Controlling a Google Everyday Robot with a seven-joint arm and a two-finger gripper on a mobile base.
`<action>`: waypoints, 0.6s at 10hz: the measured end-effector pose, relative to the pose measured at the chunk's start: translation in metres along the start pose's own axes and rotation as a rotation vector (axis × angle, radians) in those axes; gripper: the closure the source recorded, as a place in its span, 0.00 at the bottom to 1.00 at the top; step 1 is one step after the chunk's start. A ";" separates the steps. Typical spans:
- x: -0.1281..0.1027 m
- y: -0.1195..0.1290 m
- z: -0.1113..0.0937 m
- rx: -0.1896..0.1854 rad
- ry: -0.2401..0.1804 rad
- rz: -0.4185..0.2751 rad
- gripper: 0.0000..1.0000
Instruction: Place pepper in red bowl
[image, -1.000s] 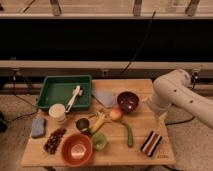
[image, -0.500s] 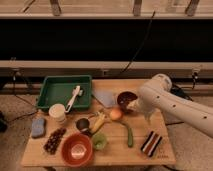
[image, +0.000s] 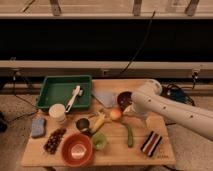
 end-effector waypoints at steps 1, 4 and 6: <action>-0.003 0.001 0.008 -0.012 -0.013 -0.010 0.20; -0.014 0.006 0.023 -0.038 -0.043 -0.053 0.20; -0.021 0.011 0.029 -0.047 -0.059 -0.085 0.20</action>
